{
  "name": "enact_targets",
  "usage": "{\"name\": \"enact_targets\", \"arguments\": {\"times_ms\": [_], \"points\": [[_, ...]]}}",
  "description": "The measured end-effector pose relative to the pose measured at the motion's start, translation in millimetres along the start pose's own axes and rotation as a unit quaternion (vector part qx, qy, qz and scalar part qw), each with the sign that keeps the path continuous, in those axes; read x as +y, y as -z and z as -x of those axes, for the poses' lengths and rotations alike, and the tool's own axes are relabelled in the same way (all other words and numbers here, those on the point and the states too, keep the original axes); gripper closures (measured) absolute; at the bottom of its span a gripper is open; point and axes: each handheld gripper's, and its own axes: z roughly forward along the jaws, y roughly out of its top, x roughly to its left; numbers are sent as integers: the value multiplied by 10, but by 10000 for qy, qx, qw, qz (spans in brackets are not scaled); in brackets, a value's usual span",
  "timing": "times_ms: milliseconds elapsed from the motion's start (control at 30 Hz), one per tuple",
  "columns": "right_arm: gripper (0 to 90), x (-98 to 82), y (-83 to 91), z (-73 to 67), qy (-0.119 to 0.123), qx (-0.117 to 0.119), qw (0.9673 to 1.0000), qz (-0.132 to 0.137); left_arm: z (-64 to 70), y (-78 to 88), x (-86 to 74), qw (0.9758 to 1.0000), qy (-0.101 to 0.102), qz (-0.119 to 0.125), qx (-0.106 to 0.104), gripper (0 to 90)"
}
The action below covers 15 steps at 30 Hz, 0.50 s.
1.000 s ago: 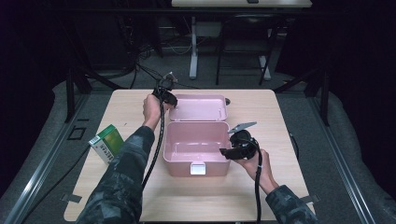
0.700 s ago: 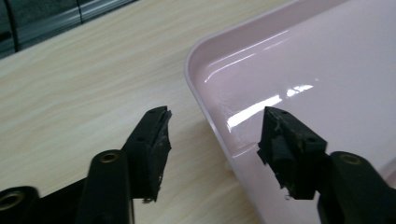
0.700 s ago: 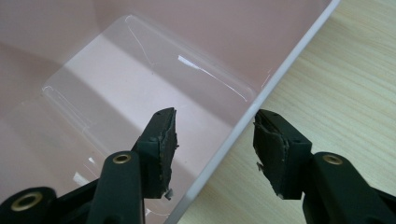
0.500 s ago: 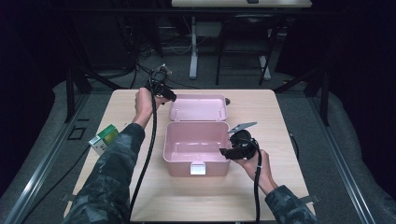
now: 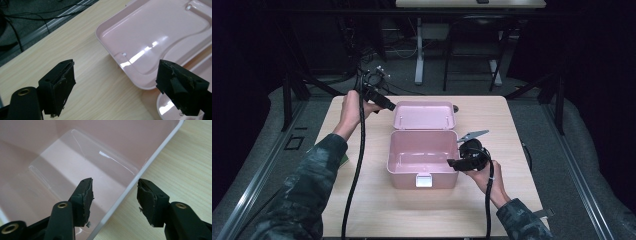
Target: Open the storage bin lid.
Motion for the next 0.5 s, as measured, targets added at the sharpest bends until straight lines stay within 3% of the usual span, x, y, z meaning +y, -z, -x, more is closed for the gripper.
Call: {"name": "enact_targets", "arguments": {"times_ms": [167,267,500], "points": [[401,-12,3,8,51,59,10000,16,-39,118,-96,10000,-30,5,1,107],[340,-31,17,4,28,107,9999,26,-86,232,-204,9998,-78,-168,-74,65],[235,-62,154,22,-55,97,9997,235,-107,389,-326,9990,-206,-388,-34,4]]}}
